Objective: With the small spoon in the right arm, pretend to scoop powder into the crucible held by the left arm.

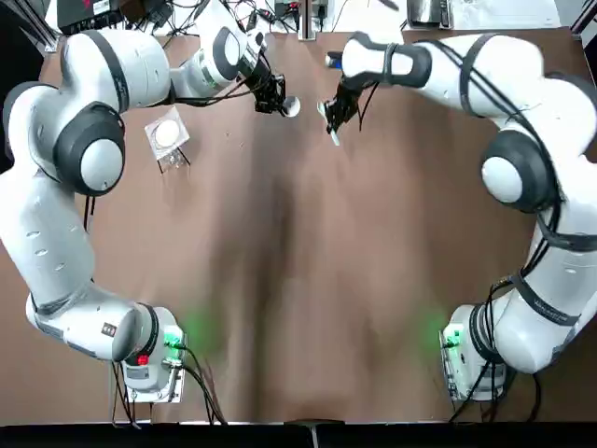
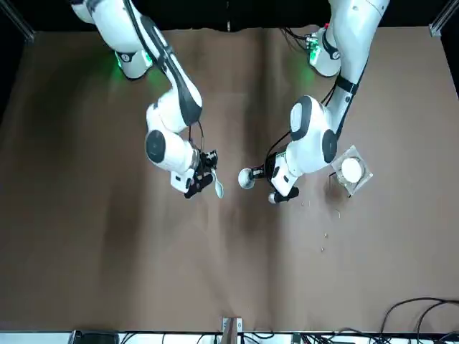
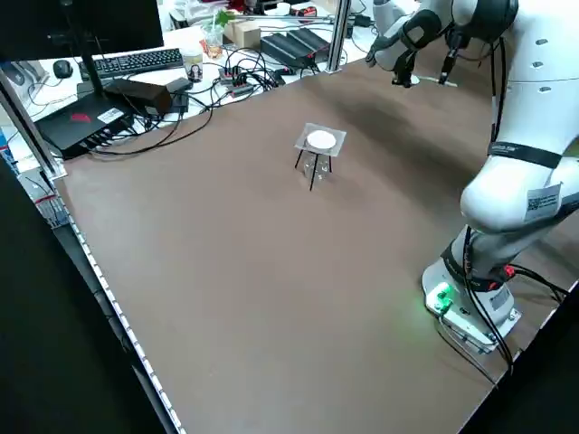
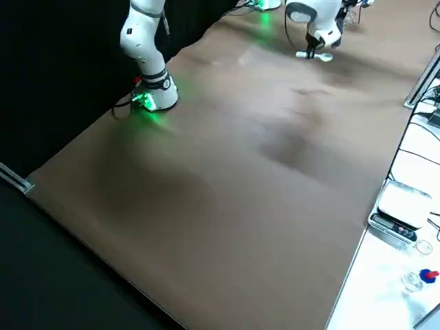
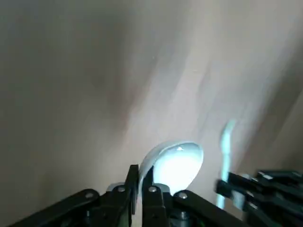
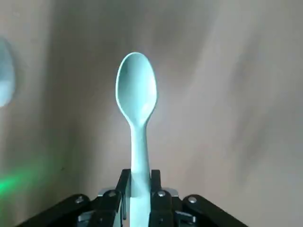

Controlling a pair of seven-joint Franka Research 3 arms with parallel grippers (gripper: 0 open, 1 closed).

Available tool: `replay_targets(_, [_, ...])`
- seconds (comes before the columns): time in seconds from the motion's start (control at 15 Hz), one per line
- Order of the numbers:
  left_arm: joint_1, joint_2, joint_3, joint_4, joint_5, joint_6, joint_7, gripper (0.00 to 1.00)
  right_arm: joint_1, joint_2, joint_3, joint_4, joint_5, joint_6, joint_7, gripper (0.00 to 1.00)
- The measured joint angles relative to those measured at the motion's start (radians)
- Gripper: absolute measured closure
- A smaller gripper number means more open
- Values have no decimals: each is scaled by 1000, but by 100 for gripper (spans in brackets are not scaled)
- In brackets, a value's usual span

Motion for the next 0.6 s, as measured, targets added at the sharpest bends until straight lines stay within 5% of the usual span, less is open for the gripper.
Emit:
replay_targets(0.27, [-18, 9, 0, 1, 0, 0, -34, 93, -1, -88, 6, 4, 1, -41, 111, 80])
replay_targets(0.6, [-68, 35, -1, 63, 0, 1, -126, 93, 13, -94, 54, 19, 61, -42, 307, 80])
